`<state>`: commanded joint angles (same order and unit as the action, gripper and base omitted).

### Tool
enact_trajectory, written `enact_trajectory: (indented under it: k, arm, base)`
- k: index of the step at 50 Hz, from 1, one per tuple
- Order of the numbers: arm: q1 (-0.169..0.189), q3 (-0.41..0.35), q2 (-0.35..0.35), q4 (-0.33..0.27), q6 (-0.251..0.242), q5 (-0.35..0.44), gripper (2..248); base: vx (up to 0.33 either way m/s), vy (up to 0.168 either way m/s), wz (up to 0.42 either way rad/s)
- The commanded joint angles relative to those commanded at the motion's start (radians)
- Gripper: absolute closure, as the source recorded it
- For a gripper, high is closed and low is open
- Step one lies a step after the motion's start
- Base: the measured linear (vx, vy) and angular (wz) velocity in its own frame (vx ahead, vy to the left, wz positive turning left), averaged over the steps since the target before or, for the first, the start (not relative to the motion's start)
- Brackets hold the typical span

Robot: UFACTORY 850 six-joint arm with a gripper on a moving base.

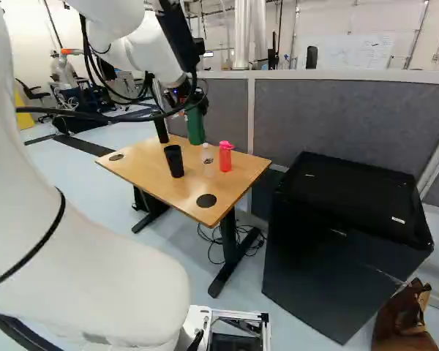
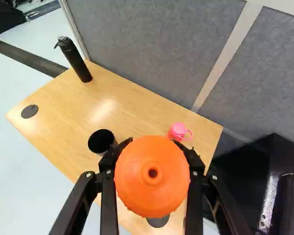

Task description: Pick up the green bottle from the table

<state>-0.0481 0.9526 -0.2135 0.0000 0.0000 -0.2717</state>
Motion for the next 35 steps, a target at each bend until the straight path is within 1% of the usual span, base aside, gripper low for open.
enact_trajectory:
  k: [18, 35]
  arm:
    - [0.000, -0.009, -0.005, 0.000, 0.000, 0.006, 226]
    - [0.002, -0.037, -0.007, 0.000, 0.000, 0.043, 226]
  base:
    - [-0.007, 0.000, 0.000]
    - [0.000, 0.000, 0.000]
